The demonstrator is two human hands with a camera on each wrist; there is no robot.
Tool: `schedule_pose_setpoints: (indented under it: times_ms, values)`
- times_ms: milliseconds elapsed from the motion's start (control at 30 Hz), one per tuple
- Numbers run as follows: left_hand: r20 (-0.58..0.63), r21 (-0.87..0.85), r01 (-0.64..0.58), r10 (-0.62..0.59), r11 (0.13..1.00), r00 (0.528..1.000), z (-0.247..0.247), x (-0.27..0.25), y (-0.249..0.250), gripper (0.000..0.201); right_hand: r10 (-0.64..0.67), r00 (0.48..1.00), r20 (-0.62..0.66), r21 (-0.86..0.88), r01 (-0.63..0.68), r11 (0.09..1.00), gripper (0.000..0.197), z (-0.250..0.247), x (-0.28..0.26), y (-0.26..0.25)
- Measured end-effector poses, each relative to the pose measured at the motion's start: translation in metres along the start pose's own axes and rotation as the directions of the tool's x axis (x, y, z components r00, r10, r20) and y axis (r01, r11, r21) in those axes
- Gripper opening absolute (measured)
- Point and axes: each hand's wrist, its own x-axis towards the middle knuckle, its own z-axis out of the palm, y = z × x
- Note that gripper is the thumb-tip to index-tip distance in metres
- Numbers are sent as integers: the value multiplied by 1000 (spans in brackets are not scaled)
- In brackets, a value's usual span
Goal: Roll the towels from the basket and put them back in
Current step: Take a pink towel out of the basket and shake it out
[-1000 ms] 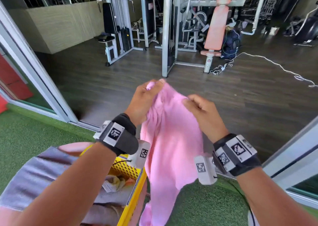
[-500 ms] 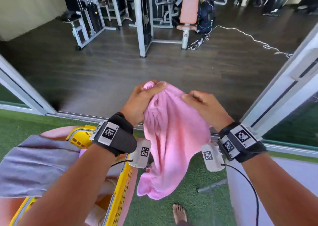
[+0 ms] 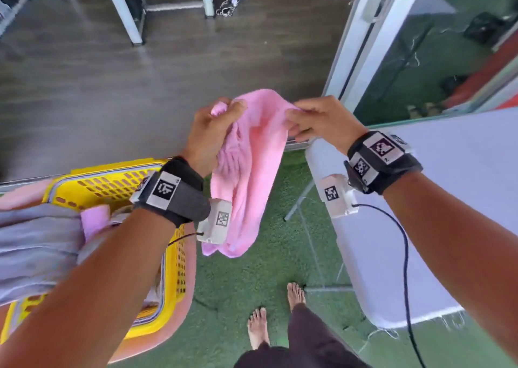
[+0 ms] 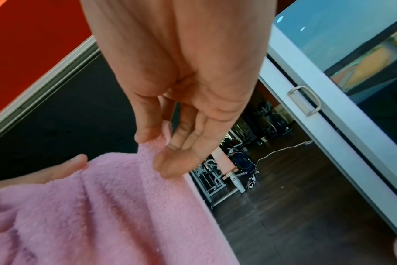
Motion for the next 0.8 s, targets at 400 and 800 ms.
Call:
schedule_pose_setpoints:
  times_ms: [400,800]
  values:
    - [-265,303,83,0,949,964,35,-32,-58,44,46,999,3,-112,-46,993,24,-47,32,45]
    - [-839,381,686,-81,619,538,69,-185,-169,57,-53,931,361,-665,297,686,23,-98,139,92]
